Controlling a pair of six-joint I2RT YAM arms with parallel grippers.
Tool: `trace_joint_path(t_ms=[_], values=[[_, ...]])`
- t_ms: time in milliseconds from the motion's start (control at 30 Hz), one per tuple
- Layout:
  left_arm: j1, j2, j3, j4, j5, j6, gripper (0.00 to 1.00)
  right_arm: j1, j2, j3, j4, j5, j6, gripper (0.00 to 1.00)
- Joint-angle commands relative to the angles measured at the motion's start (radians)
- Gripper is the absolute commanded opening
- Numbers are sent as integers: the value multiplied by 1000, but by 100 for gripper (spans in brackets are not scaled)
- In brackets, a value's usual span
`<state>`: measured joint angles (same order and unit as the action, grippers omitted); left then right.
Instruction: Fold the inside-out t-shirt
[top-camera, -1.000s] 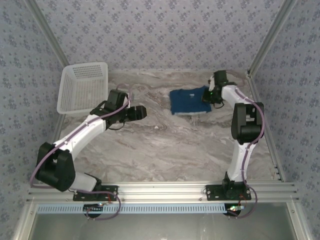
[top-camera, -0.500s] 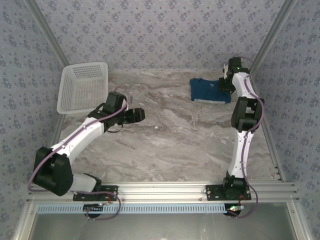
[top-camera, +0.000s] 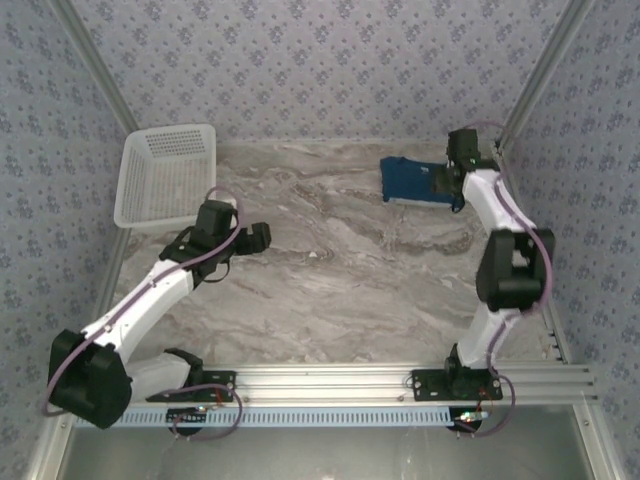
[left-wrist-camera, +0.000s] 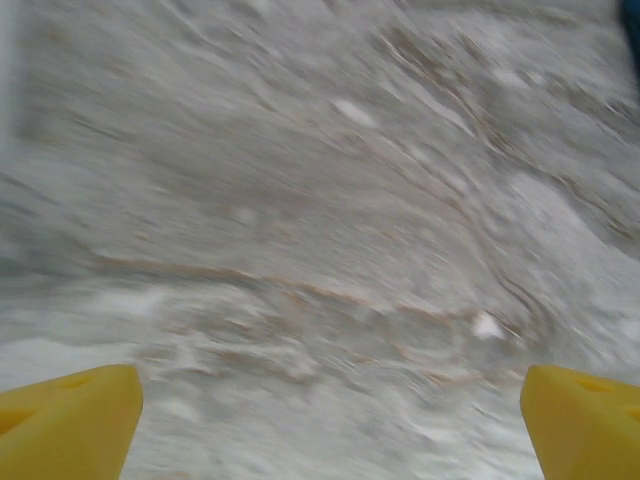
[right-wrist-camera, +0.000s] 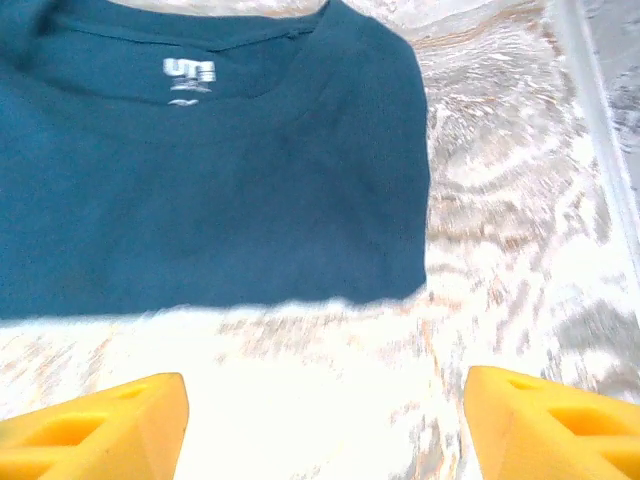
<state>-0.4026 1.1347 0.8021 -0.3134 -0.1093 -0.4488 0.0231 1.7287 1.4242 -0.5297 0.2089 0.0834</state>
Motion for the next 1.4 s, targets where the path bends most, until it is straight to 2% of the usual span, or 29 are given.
trace_joint_path(t_ms=[0,67,133,200,267,300,333,433,533,600,700,800,833,933,1367], values=[[40,-84,-61,107,-281,55,98,53,-197,-260,197,50,69,81],[66,-120,-110,164,-402,79,98,75,-302,-422,286,45,96,90],[112,-140,-169,261,-452,137,98,98,-383,-566,396,71,113,100],[155,-137,-229,377,-490,200,98,101,-416,-666,461,93,123,100],[201,-109,-297,527,-448,272,98,101,-428,-739,529,113,107,100],[228,-82,-330,600,-405,298,98,102,-428,-773,596,122,39,100],[253,-48,-353,663,-356,319,98,104,-427,-795,615,143,52,100],[305,76,-371,790,-245,352,98,80,-421,-894,804,101,28,100],[328,194,-364,885,-181,385,98,34,-374,-983,1034,40,18,100],[335,249,-367,948,-167,407,98,11,-363,-976,1038,21,15,100],[341,270,-356,956,-107,443,98,-14,-339,-1005,1164,-13,-32,100],[358,358,-392,1113,-26,470,98,-54,-277,-1045,1307,-60,-30,100],[387,354,-377,1064,9,445,98,-62,-245,-1056,1358,-77,-24,100],[416,398,-384,1116,53,424,98,-54,-178,-1075,1452,-96,-51,100],[416,398,-387,1122,53,424,98,-19,-185,-1064,1438,-88,-86,100]])
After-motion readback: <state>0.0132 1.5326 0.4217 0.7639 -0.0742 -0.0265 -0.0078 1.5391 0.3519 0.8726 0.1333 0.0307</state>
